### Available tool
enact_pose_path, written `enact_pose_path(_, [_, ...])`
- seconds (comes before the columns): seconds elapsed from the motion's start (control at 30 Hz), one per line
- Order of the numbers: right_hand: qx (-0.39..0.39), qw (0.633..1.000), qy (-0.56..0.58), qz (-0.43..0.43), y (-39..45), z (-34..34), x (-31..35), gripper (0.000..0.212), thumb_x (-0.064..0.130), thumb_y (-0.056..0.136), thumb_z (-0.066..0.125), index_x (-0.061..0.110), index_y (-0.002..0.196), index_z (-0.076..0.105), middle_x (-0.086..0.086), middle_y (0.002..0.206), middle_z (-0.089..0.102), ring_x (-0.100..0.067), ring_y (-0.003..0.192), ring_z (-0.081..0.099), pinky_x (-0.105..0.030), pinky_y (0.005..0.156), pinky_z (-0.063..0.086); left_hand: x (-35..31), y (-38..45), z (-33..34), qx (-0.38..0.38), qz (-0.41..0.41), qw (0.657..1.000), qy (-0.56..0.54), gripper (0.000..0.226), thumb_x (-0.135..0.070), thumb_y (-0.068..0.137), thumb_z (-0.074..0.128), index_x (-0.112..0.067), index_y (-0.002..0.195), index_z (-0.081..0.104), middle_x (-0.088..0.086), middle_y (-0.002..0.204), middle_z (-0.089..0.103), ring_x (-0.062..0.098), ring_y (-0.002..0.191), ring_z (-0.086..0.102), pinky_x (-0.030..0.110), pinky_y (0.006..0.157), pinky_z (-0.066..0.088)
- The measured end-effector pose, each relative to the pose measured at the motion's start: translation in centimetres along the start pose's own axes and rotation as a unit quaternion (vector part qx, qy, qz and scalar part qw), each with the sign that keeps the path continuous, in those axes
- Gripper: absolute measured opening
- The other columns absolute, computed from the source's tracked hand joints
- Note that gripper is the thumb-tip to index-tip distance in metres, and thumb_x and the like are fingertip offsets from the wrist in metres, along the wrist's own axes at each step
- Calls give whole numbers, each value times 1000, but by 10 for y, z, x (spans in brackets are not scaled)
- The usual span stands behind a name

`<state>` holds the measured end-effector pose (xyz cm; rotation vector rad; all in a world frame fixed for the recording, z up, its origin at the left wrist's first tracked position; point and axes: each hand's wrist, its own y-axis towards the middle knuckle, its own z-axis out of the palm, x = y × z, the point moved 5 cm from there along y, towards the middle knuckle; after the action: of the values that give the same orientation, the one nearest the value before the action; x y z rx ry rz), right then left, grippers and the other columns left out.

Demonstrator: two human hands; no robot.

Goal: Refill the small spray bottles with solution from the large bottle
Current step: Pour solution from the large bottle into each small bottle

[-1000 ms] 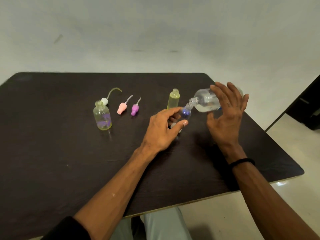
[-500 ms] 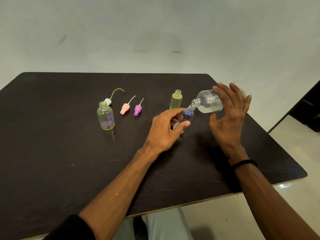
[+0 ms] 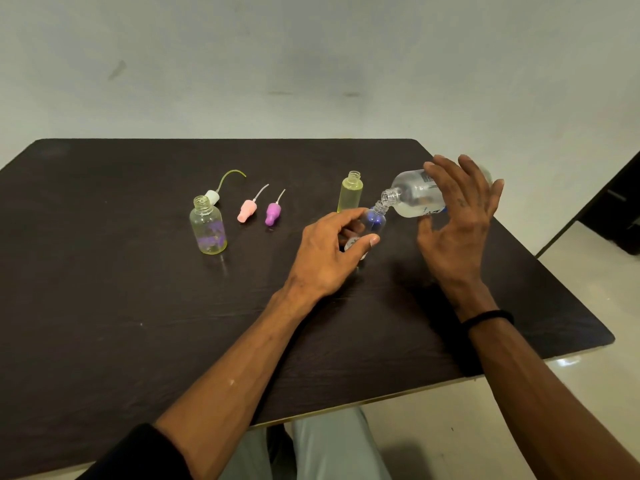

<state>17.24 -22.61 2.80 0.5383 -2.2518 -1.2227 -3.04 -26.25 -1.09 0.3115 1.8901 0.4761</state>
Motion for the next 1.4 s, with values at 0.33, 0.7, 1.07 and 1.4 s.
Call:
enact_pose_path(0.33, [4, 1000, 3, 1, -3, -2, 3, 81, -12, 71, 71, 16, 145, 59, -3, 156, 53, -28, 155, 33, -75, 123, 6, 2, -4, 0, -3, 0, 1000, -3, 43, -26, 90, 79, -20, 132, 68, -1, 106, 71, 12, 94, 70, 35, 89, 60])
enact_pose_path(0.7, [-2, 1000, -4, -3, 0, -1, 3, 81, -15, 69, 72, 15, 144, 60, -3, 155, 54, -28, 155, 34, -74, 124, 6, 1, -1, 0, 1, -8, 1000, -20, 42, -24, 90, 80, -23, 130, 69, -1, 106, 71, 13, 95, 70, 34, 89, 60])
enact_pose_path(1.07, [1, 1000, -1, -1, 0, -1, 3, 81, -12, 69, 71, 16, 144, 60, -3, 156, 54, -28, 155, 33, -74, 124, 5, 0, -1, 0, 0, -3, 1000, -11, 43, -25, 90, 79, -22, 131, 69, -2, 106, 71, 13, 95, 70, 36, 89, 60])
enact_pose_path(1.4, [-1, 1000, -2, -2, -1, -1, 3, 81, -13, 70, 71, 16, 145, 59, -4, 156, 54, -28, 155, 33, -74, 124, 5, -2, -1, -1, 3, -3, 1000, 6, 45, -27, 91, 79, -21, 134, 68, -6, 111, 71, 9, 100, 68, 34, 92, 59])
